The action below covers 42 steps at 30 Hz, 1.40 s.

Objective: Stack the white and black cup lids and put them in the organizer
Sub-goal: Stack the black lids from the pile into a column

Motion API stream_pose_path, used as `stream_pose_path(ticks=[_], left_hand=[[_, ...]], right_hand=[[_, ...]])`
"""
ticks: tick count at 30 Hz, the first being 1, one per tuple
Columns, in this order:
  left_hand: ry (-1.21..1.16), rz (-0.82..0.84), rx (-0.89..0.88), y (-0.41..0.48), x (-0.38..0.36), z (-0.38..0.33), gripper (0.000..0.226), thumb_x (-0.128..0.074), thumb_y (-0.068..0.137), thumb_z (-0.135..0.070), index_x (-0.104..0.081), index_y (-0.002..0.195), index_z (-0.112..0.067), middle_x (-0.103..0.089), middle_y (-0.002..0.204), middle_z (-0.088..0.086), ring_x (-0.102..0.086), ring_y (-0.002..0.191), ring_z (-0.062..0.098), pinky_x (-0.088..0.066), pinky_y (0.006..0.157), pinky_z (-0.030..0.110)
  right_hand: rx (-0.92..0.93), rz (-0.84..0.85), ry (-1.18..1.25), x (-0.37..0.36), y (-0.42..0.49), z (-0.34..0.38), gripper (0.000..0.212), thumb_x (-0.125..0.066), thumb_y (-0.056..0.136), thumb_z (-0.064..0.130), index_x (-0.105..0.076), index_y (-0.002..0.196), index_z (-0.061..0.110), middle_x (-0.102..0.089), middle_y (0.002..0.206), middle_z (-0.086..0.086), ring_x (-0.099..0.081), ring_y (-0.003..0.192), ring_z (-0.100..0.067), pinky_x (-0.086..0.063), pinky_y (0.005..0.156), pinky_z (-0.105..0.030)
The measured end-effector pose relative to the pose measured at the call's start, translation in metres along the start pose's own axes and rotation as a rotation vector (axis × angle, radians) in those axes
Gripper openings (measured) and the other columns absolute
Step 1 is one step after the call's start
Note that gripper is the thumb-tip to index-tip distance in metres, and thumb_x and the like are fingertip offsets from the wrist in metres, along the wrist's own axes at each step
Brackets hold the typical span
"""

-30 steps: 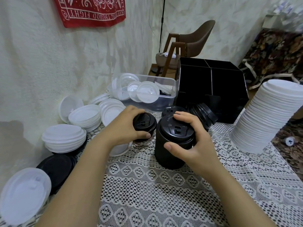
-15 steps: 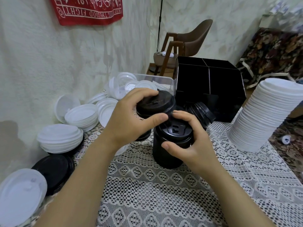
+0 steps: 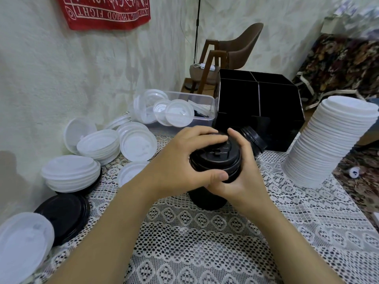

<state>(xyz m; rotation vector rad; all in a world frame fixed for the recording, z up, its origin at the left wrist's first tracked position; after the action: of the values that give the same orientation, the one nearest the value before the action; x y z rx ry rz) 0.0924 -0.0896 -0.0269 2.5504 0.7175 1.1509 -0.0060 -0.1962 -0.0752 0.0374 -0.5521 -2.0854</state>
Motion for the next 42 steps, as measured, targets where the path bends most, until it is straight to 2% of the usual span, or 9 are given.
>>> stream_pose_path(ticks=[9,13,17,25,29,32,35,37,42], left_hand=[[0.072,0.091,-0.002,-0.001,-0.003,0.003,0.064,-0.061,0.068,-0.059,-0.054,0.13,-0.043,-0.043,0.136,-0.024,-0.033,0.13,-0.005,-0.023,0.107,0.008],[0.072,0.116,0.013,-0.002,-0.004,0.004,0.067,-0.061,0.068,-0.06,-0.054,0.132,-0.04,-0.042,0.136,-0.026,-0.032,0.132,-0.004,-0.025,0.108,0.014],[0.028,0.159,0.007,-0.002,-0.004,0.005,0.063,-0.055,0.076,-0.058,-0.052,0.135,-0.036,-0.042,0.139,-0.023,-0.031,0.135,0.003,-0.025,0.112,0.023],[-0.241,0.15,0.119,-0.004,-0.001,0.014,0.07,-0.066,0.073,-0.05,-0.038,0.137,-0.044,-0.051,0.136,-0.016,-0.046,0.129,0.006,-0.041,0.108,0.038],[-0.478,-0.122,0.136,0.0,0.018,0.019,0.04,-0.055,0.081,-0.035,-0.057,0.121,-0.034,-0.066,0.119,-0.008,-0.062,0.11,0.008,-0.047,0.096,0.023],[-0.194,-0.306,0.239,0.001,0.032,0.043,0.038,-0.053,0.078,-0.024,-0.06,0.114,-0.032,-0.065,0.116,-0.009,-0.061,0.104,0.004,-0.045,0.095,0.024],[0.276,-0.074,0.393,-0.002,0.026,0.071,0.053,-0.063,0.086,-0.022,-0.049,0.138,-0.026,-0.05,0.139,-0.003,-0.046,0.126,0.009,-0.032,0.104,0.022],[0.453,0.069,0.411,-0.004,0.017,0.083,0.068,-0.066,0.086,-0.041,-0.038,0.145,-0.025,-0.042,0.147,-0.002,-0.037,0.134,0.015,-0.03,0.109,0.029],[0.744,0.141,0.45,-0.005,0.003,0.093,0.081,-0.051,0.084,-0.066,-0.027,0.15,-0.026,-0.042,0.14,0.003,-0.035,0.13,0.024,-0.037,0.103,0.039]], right_hand=[[-0.009,0.022,0.001,0.0,-0.001,0.0,0.095,-0.081,0.057,0.043,-0.035,0.14,0.036,-0.056,0.126,0.028,-0.057,0.118,0.001,-0.046,0.092,-0.015],[-0.015,0.032,0.003,0.0,-0.001,-0.001,0.099,-0.085,0.055,0.045,-0.037,0.14,0.034,-0.057,0.127,0.024,-0.057,0.12,-0.002,-0.048,0.096,-0.022],[-0.002,0.053,0.045,0.001,-0.001,0.007,0.111,-0.084,0.054,0.053,-0.03,0.147,0.026,-0.048,0.138,0.017,-0.051,0.126,0.001,-0.043,0.096,-0.013],[0.052,0.037,0.001,-0.003,0.0,0.011,0.093,-0.081,0.056,0.065,-0.044,0.137,0.035,-0.054,0.133,0.018,-0.053,0.126,-0.008,-0.044,0.103,-0.024],[0.027,0.02,-0.042,-0.001,-0.001,0.01,0.071,-0.084,0.059,0.046,-0.05,0.121,0.04,-0.057,0.119,0.025,-0.058,0.115,-0.002,-0.044,0.093,-0.014],[0.0,0.024,-0.036,-0.002,-0.002,0.008,0.068,-0.085,0.061,0.039,-0.05,0.119,0.04,-0.059,0.115,0.027,-0.059,0.111,0.0,-0.043,0.09,-0.01],[-0.006,0.023,-0.039,-0.002,-0.002,0.008,0.067,-0.085,0.062,0.035,-0.049,0.119,0.04,-0.059,0.115,0.026,-0.06,0.11,0.0,-0.043,0.089,-0.01],[-0.009,0.022,-0.04,-0.001,-0.002,0.008,0.066,-0.085,0.063,0.028,-0.049,0.118,0.039,-0.059,0.114,0.026,-0.06,0.109,0.001,-0.043,0.089,-0.01],[-0.017,0.03,-0.039,-0.002,-0.003,0.01,0.065,-0.083,0.065,0.024,-0.049,0.119,0.037,-0.058,0.11,0.032,-0.059,0.108,0.003,-0.044,0.089,-0.009]])
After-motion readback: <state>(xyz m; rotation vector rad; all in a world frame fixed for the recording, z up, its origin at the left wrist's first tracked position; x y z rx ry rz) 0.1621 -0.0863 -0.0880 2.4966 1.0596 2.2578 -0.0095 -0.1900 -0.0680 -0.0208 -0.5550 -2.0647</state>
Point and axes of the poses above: each hand's wrist, its own y-axis towards the middle knuckle, its own x-axis out of the back of the hand, z = x × y, the point moved 4 cm from there along y, towards the middle knuckle
